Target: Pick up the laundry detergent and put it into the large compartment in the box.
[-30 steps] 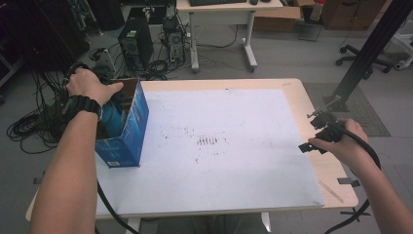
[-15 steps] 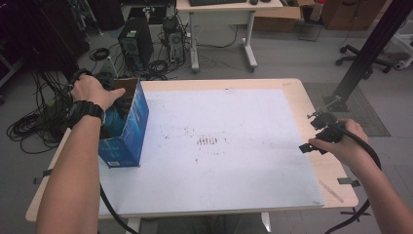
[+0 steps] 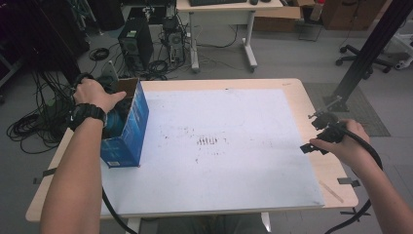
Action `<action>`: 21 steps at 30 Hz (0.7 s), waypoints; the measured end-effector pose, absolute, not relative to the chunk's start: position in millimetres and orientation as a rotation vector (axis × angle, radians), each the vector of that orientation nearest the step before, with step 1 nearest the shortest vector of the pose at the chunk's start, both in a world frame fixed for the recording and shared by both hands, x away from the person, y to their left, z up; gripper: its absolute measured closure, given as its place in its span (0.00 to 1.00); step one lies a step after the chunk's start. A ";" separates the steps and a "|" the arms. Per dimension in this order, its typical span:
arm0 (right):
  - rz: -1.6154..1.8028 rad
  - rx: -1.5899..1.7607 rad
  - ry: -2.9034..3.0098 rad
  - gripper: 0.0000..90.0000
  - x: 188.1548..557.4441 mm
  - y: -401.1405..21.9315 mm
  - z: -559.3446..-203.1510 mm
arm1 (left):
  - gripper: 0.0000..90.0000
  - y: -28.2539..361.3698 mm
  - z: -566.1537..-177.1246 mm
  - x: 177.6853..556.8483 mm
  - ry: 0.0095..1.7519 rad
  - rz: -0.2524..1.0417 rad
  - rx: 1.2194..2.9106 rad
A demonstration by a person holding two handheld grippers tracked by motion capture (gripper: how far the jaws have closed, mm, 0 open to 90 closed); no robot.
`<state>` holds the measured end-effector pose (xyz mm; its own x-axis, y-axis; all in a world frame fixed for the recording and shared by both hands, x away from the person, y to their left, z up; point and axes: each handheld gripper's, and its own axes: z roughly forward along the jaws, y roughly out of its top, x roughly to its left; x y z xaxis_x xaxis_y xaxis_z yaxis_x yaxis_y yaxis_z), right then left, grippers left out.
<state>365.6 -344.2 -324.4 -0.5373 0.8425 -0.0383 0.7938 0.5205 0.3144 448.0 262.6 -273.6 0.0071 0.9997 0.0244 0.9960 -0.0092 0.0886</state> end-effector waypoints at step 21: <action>0.378 1.408 2.575 0.21 365.2 -344.6 -326.7 | 0.41 261.9 -280.4 451.4 2.167 0.128 2.194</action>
